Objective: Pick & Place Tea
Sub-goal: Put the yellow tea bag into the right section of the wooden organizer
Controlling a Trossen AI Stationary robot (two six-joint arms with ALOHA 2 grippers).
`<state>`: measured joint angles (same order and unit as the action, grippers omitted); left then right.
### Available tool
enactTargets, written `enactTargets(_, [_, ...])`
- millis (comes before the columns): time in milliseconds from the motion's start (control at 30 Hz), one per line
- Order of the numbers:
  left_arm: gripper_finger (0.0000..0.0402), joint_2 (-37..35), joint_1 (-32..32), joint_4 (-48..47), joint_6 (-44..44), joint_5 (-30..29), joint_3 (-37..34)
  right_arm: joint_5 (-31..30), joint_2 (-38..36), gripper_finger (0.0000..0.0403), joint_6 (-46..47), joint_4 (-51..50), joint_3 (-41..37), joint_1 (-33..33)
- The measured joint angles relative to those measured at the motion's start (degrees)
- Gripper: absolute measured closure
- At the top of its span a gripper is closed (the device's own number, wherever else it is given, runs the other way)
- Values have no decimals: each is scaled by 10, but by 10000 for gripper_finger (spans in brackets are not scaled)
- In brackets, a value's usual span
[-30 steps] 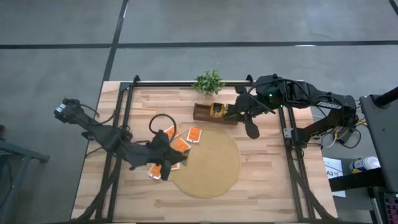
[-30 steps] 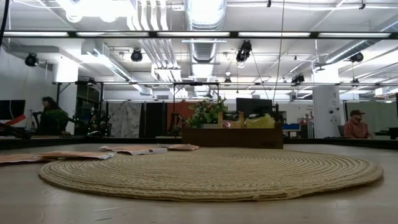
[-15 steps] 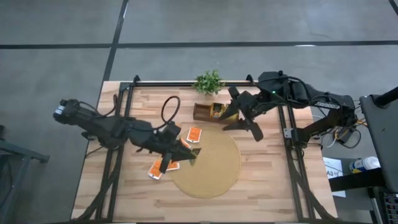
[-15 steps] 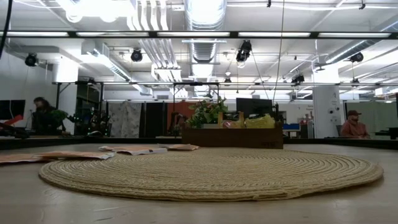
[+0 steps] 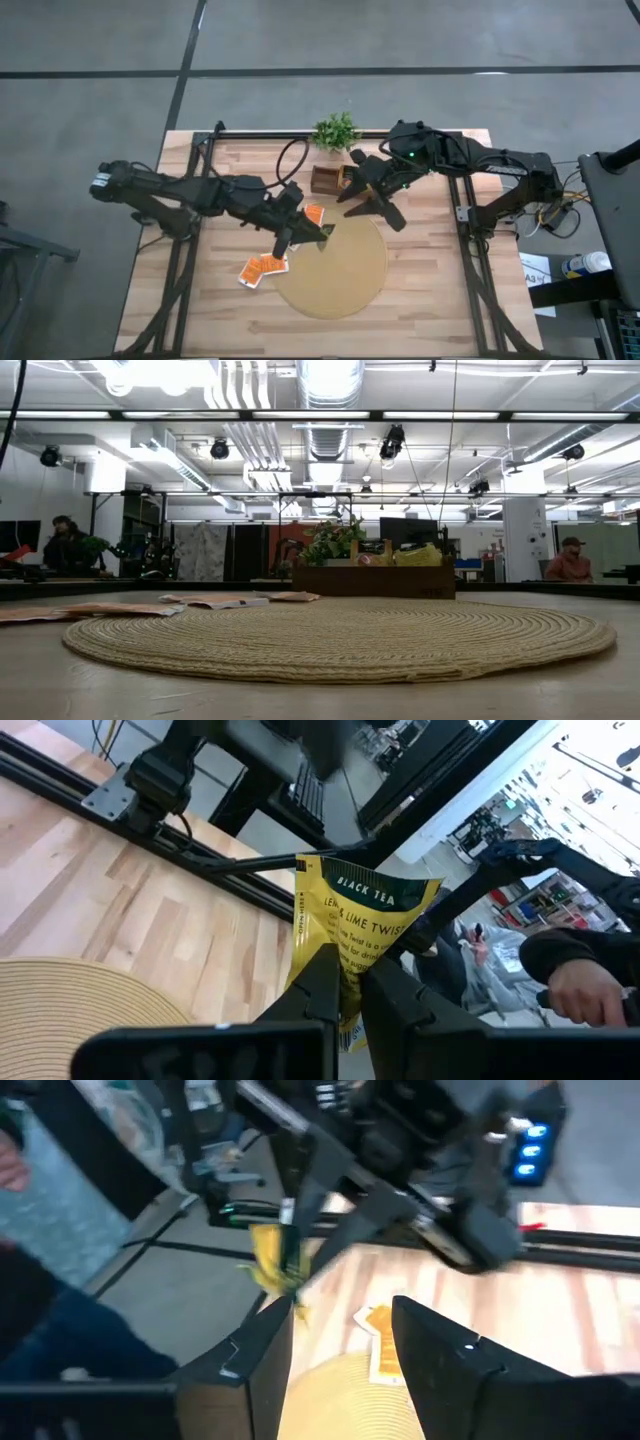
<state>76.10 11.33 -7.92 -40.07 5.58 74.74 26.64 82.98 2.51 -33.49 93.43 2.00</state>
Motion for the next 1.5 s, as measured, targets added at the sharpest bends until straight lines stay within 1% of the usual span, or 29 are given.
enactTargets(67, [376,5,-6,0,0,12,0,20,5,238,-1,0,0,0])
enactTargets(133, [376,10,-12,3,0,18,0,23,10,242,1,-2,0,0])
enactTargets(467, [376,18,-50,9,-1,40,0,26,12,257,-2,-2,0,0])
enactTargets(700, [376,21,-64,49,0,81,0,25,16,257,-12,-6,0,0])
enactTargets(867, [376,21,-66,49,0,84,0,25,16,256,-16,-6,0,0])
enactTargets(1500, [376,24,-68,49,0,87,0,26,16,293,-14,-5,0,0])
